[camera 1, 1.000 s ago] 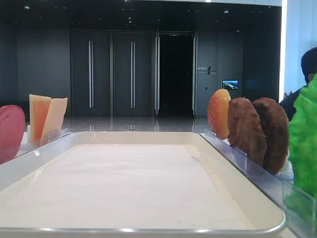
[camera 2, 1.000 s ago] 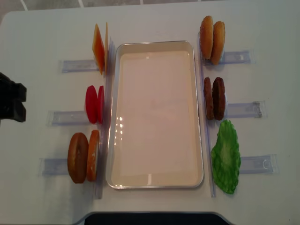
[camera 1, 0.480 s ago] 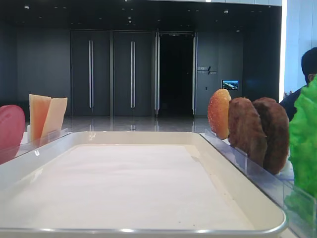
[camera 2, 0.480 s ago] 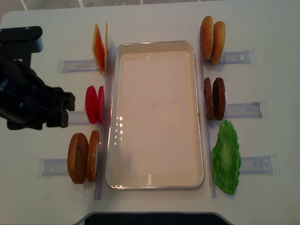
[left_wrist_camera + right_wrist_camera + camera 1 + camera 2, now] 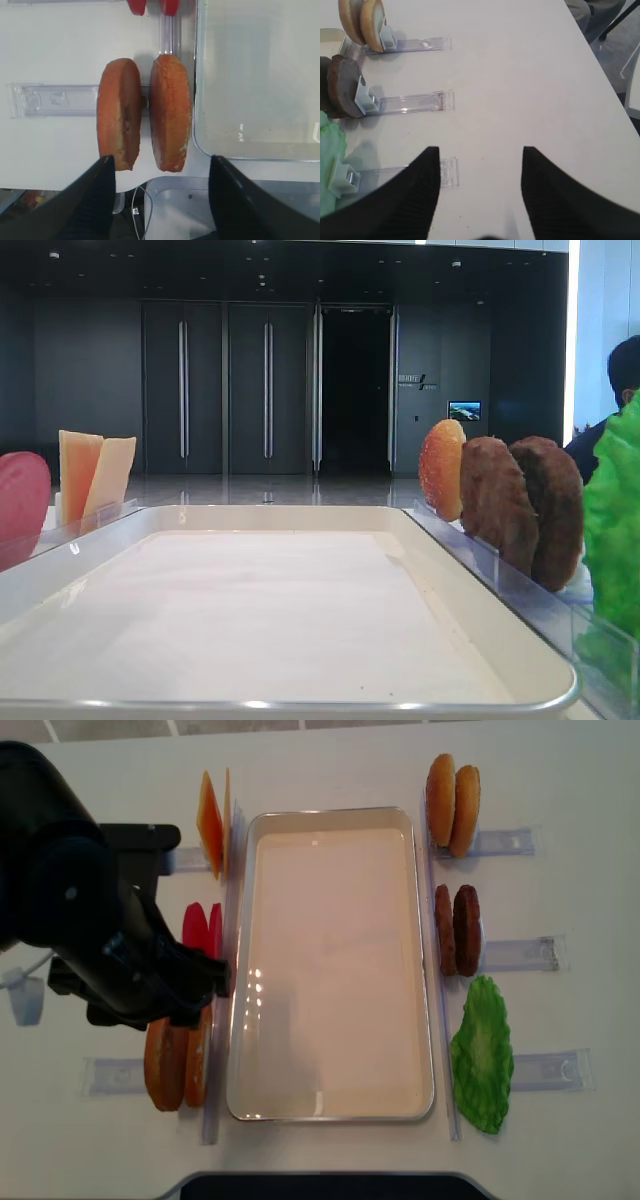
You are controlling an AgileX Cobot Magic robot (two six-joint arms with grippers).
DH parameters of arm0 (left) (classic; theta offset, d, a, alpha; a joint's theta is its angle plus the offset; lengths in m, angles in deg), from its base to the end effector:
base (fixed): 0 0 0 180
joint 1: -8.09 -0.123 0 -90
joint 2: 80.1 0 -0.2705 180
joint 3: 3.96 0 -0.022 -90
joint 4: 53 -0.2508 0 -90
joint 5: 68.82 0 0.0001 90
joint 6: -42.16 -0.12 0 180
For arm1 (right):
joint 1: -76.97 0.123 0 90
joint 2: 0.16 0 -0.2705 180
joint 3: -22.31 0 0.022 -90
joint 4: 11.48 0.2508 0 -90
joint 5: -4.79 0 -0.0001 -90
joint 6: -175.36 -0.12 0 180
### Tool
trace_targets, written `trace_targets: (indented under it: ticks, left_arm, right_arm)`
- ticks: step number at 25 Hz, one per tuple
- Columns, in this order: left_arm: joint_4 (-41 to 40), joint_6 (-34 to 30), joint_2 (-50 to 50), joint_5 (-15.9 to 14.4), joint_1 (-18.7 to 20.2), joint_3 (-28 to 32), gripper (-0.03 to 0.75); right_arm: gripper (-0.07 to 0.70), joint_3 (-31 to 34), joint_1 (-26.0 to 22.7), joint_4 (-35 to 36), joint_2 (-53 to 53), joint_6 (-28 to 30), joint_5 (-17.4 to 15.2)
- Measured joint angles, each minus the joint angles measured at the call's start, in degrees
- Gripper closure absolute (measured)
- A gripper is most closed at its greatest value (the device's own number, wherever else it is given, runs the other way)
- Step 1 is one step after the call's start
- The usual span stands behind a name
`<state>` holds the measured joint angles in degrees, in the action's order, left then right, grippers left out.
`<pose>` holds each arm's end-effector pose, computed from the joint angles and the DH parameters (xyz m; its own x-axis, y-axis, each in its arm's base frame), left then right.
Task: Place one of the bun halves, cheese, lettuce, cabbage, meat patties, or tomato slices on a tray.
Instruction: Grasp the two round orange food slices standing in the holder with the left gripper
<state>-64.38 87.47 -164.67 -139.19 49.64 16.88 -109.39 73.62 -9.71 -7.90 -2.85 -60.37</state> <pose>0.1879 -0.1368 0.2293 -0.9832 0.0024 -0.1825 -0.0135 0.9962 0.0860 0.0304 0.0016 0.2556 -0.5175 0.0120 -0.8556 0.0250 0.9997 -0.0011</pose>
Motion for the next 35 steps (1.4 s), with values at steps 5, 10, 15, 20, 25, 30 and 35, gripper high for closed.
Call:
trace_targets:
  ticks: [5, 10, 15, 20, 25, 30, 35]
  left_arm:
    - [0.43, 0.12, -2.13, 0.38, 0.0, 0.0, 0.264]
    - [1.88, 0.13, -5.07, 0.49, 0.0, 0.0, 0.264]
    - [1.37, 0.13, -5.87, 0.71, 0.0, 0.0, 0.264]
    - [-0.26, 0.13, -6.14, 0.9, 0.0, 0.0, 0.264]
    - [-0.94, 0.13, -6.78, 1.38, 0.0, -0.05, 0.264]
    - [-1.17, 0.13, -8.97, 2.88, 0.0, -0.05, 0.264]
    - [-1.13, 0.13, -10.41, 5.06, 0.0, -0.05, 0.264]
  right_arm:
    - [0.248, 0.0, 0.0, 0.0, 0.0, 0.0, 0.0]
    - [0.248, 0.0, 0.0, 0.0, 0.0, 0.0, 0.0]
    - [0.248, 0.0, 0.0, 0.0, 0.0, 0.0, 0.0]
    - [0.248, 0.0, 0.0, 0.0, 0.0, 0.0, 0.0]
    - [0.248, 0.0, 0.0, 0.0, 0.0, 0.0, 0.0]
    - [0.248, 0.0, 0.0, 0.0, 0.0, 0.0, 0.0]
    - [0.248, 0.0, 0.0, 0.0, 0.0, 0.0, 0.0]
